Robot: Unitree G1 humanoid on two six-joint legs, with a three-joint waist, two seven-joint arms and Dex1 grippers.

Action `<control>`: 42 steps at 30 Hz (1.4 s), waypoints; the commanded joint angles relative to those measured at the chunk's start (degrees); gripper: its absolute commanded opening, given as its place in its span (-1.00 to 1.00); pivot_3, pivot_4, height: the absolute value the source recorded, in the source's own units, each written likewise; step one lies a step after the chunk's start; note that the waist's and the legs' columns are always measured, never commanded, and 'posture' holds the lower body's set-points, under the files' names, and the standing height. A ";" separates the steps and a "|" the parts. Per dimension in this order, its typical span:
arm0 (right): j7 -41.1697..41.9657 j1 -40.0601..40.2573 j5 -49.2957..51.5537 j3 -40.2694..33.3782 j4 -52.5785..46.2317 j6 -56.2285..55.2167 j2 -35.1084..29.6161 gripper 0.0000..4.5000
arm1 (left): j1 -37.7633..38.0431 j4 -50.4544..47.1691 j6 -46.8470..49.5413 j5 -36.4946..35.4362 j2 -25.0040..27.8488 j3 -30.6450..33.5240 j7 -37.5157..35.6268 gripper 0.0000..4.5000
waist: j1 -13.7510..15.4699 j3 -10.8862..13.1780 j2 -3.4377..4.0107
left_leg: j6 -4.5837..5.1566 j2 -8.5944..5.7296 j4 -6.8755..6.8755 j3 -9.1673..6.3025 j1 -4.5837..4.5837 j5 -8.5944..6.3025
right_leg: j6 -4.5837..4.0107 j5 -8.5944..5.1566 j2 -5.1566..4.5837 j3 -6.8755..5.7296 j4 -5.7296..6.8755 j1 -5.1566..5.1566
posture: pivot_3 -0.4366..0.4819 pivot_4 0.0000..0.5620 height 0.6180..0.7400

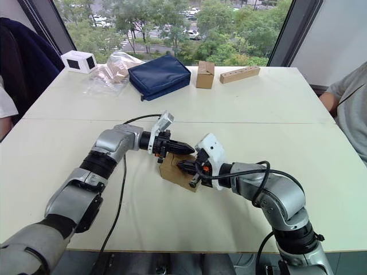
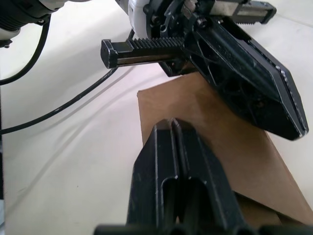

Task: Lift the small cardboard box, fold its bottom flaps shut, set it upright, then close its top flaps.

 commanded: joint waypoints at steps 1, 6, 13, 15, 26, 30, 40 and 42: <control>-0.73 0.44 1.75 -0.23 -2.73 0.85 0.38 -1.00 | -0.81 -1.22 0.16 0.10 -0.10 0.65 -0.87 -0.97 | -0.03 0.00 0.00 | 0.00 0.00 0.00 0.00 0.00 0.00 | 0.00 0.00 0.00 0.00 0.00 0.00 | -0.05 -0.47 1.00; -1.09 0.65 0.36 0.63 -1.47 -0.48 -0.39 -1.00 | 0.58 -4.24 1.81 -0.60 0.27 0.71 -1.06 -0.97 | -0.06 0.00 0.00 | 0.00 0.00 0.00 0.00 0.00 0.00 | 0.00 0.00 -0.01 0.00 0.00 0.00 | -0.05 -0.47 1.00; -2.09 -0.03 -2.16 1.02 0.63 -1.86 -1.26 -1.00 | 2.70 -8.01 3.92 -1.22 1.59 1.65 -0.26 -0.97 | -0.04 0.00 0.00 | 0.00 0.01 0.00 0.00 0.00 0.00 | 0.00 0.00 -0.01 0.00 0.01 0.00 | -0.05 -0.47 1.00; -2.23 -0.35 -2.62 1.12 1.21 -2.23 -1.03 -1.00 | 3.05 -8.47 4.13 -1.26 1.96 1.66 -0.21 -0.97 | -0.03 0.00 0.00 | 0.00 0.00 0.00 0.00 0.00 0.00 | 0.00 0.00 -0.01 0.00 0.00 0.00 | -0.05 -0.47 1.00; -1.88 -1.91 -5.99 2.21 5.70 -5.59 -1.13 -1.00 | 2.89 -8.47 4.28 -1.46 2.70 2.52 0.24 -0.97 | -0.07 0.00 0.00 | 0.00 0.00 0.00 0.00 0.01 0.00 | 0.00 0.00 0.01 0.00 0.01 0.01 | -0.05 -0.47 1.00; -1.69 -1.79 -6.08 2.55 5.90 -6.01 -1.34 -1.00 | 2.40 -7.78 3.96 -1.36 2.71 2.59 0.18 -0.97 | -0.07 0.00 0.00 | 0.00 0.00 0.00 0.00 0.01 0.00 | 0.00 0.00 0.01 0.00 0.01 0.01 | -0.05 -0.47 1.00; -1.37 -1.82 -8.31 3.12 7.17 -7.83 -2.60 -1.00 | 2.40 -7.56 4.02 -1.47 2.76 2.69 -0.02 -0.97 | -0.07 0.00 0.00 | 0.00 0.00 0.00 0.00 0.01 0.00 | 0.00 0.00 0.01 0.00 0.01 0.01 | -0.05 -0.47 1.00; -0.80 -1.74 -7.50 2.91 6.80 -7.26 -2.60 -1.00 | 2.56 -7.67 4.03 -1.45 2.97 2.55 -0.31 -0.97 | -0.07 0.00 0.00 | 0.00 0.00 0.00 0.00 0.01 0.00 | 0.00 0.00 0.01 0.00 0.01 0.02 | -0.05 -0.47 1.00</control>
